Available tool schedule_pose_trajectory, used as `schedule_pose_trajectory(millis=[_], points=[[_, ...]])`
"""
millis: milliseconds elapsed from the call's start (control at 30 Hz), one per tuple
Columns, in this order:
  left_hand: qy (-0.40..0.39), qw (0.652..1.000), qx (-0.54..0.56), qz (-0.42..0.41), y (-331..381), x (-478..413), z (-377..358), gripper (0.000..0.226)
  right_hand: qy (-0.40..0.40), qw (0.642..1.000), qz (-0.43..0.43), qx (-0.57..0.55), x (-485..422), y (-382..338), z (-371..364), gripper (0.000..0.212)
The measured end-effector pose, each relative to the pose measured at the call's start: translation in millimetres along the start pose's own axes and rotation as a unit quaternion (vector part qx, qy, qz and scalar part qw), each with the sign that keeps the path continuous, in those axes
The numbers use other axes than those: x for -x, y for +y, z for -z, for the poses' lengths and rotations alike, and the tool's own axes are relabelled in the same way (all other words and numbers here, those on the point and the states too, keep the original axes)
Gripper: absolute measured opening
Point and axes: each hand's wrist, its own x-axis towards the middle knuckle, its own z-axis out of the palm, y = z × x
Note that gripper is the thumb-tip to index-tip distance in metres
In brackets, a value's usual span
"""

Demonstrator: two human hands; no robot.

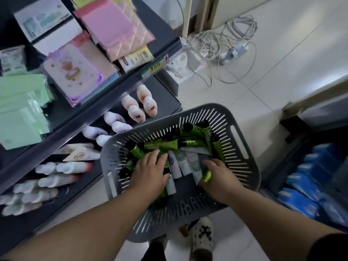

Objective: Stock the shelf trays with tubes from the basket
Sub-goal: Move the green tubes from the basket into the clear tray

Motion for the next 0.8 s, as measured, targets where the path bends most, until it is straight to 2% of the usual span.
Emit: schedule_pose_trajectory(millis=[267, 500, 700, 800], points=[[-0.022, 0.999, -0.014, -0.025, 1, -38, -47, 0.058, -0.085, 0.995, -0.044, 0.018, -61, 17, -41, 0.078], [-0.042, 0.999, -0.009, -0.011, 4, -60, -73, 0.061, -0.151, 0.985, -0.065, 0.044, -94, 15, -57, 0.068], [0.003, 0.999, 0.046, -0.016, 5, -56, -87, 0.047, -0.133, 0.986, -0.064, 0.074, -90, 10, -53, 0.069], [0.033, 0.994, 0.1, -0.018, 7, -48, -85, 0.037, -0.082, 0.993, -0.066, 0.045, -83, -1, -51, 0.047]])
